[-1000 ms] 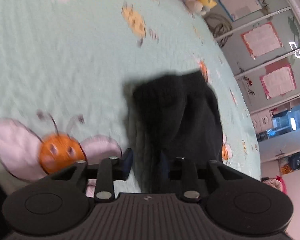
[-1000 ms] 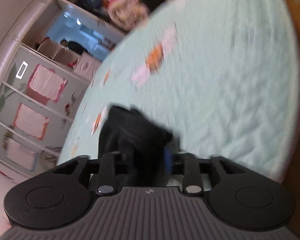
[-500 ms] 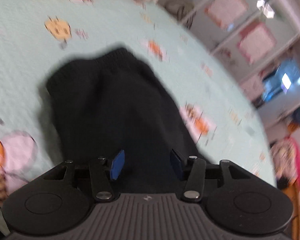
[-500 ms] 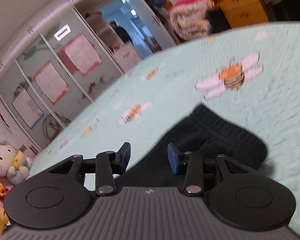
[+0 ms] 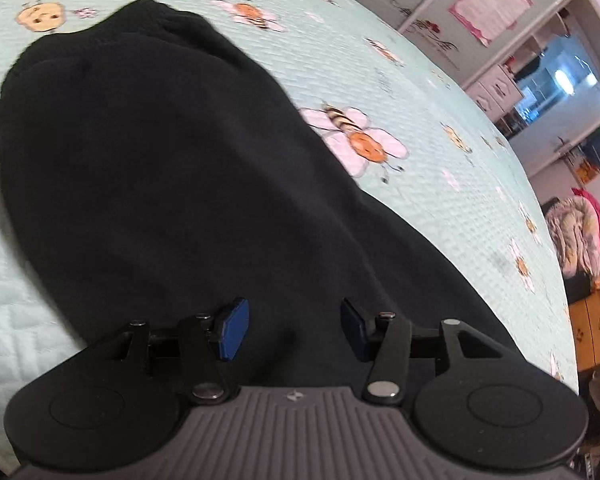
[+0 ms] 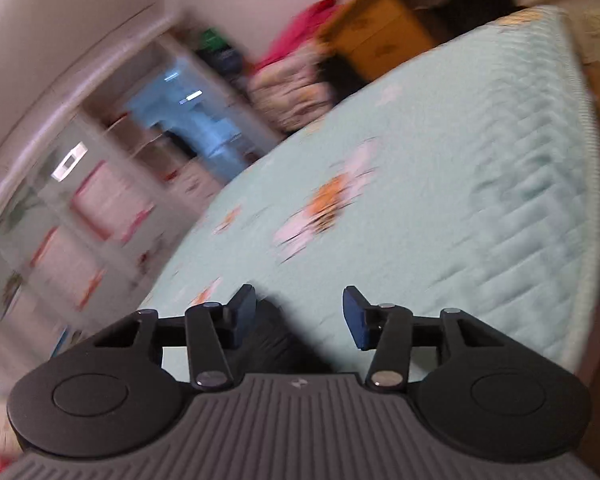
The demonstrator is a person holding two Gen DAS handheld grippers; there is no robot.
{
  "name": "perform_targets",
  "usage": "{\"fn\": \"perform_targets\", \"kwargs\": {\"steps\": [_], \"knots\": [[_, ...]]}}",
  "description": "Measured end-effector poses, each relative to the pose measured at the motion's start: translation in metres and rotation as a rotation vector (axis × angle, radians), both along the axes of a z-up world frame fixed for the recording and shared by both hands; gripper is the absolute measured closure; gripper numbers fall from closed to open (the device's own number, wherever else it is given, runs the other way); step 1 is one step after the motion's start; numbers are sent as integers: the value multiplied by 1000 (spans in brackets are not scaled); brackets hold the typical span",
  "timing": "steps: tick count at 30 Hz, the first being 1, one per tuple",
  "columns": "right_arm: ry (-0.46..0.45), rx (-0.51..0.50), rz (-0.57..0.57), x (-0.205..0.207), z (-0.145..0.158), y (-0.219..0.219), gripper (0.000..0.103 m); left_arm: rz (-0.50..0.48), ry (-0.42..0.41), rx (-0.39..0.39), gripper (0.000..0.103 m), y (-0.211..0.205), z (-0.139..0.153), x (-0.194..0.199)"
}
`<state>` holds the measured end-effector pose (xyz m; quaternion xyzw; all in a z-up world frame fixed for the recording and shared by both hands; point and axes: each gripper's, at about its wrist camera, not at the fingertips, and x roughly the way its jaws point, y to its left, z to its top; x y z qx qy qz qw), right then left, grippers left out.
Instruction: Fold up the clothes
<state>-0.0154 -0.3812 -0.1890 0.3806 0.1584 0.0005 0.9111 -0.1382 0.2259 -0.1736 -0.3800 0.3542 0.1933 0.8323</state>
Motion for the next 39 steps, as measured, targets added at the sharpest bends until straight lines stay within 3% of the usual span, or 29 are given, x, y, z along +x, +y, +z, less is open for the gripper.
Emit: {"fn": "perform_targets", "kwargs": {"steps": [4,8,9,10,11,12,14,16,19,22,25,26,28,30,31,33,34,35,39], "knots": [[-52,-69,175,19,17,55,53,-21,16,19,49,-11,4,12],[20,-69,220,60,11,73,55,-2,15,28,49,-9,11,12],[51,-48,179,65,6,64,61,8,14,30,48,-8,13,9],[80,-17,138,68,0,53,88,18,12,31,48,-6,15,5],[103,25,95,68,-3,39,97,27,9,29,48,-3,17,1],[115,37,42,66,-1,31,95,33,5,27,48,-1,18,-3],[41,52,-9,49,10,27,74,33,-1,27,46,0,18,-1],[-34,70,73,38,24,43,66,28,-2,29,46,-1,17,6],[-60,20,245,35,39,92,65,14,-3,21,46,-8,16,22],[-46,-55,413,42,39,153,65,-29,-5,65,46,-21,22,33],[11,-94,462,58,31,180,63,-68,-4,148,45,-26,31,37],[40,-100,454,65,27,181,63,-64,-2,165,45,-24,32,37],[119,-93,332,83,12,154,65,-47,-2,172,45,-14,31,34],[154,-43,173,82,6,120,74,-23,-4,163,45,-3,28,28],[165,-10,109,79,6,104,84,-18,-3,163,45,1,26,27],[134,11,71,65,21,93,80,-17,1,170,45,7,22,28],[102,-32,81,56,33,102,71,-17,3,168,45,9,20,31],[70,-66,126,47,43,116,64,-17,3,162,45,9,18,35],[20,-84,433,30,52,198,59,-43,12,156,45,0,13,57]]}}
